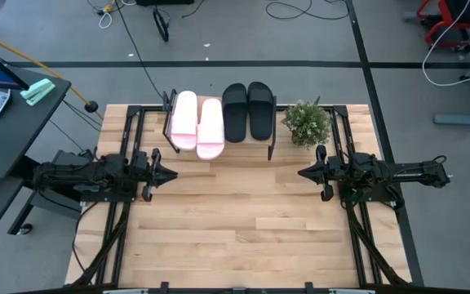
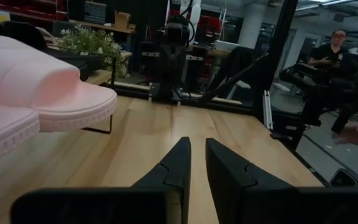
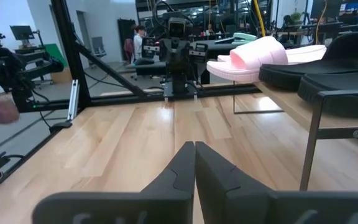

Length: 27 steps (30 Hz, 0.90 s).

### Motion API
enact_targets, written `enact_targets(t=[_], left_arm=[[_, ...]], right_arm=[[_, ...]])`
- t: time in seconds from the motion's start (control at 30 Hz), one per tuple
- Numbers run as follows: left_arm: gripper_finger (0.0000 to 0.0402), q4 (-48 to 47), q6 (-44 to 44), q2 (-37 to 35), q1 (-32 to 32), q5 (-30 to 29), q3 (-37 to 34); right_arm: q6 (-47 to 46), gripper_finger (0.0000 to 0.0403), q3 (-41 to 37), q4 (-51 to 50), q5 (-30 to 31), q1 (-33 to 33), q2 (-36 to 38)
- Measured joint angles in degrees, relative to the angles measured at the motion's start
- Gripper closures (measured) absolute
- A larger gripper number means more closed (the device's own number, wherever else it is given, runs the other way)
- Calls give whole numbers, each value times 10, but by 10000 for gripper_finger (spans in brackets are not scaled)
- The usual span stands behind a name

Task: Pick and place slides into the shelf
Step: Return to Home Position

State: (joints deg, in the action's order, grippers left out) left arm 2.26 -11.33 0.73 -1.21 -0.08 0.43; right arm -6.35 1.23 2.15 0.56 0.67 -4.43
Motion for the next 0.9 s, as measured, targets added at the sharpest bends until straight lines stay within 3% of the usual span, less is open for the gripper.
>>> enact_targets(t=[0.9], left_arm=[[352, 8, 1, 0, 0, 1, 0]], right_arm=[[1, 385, 2, 0, 0, 0, 0]])
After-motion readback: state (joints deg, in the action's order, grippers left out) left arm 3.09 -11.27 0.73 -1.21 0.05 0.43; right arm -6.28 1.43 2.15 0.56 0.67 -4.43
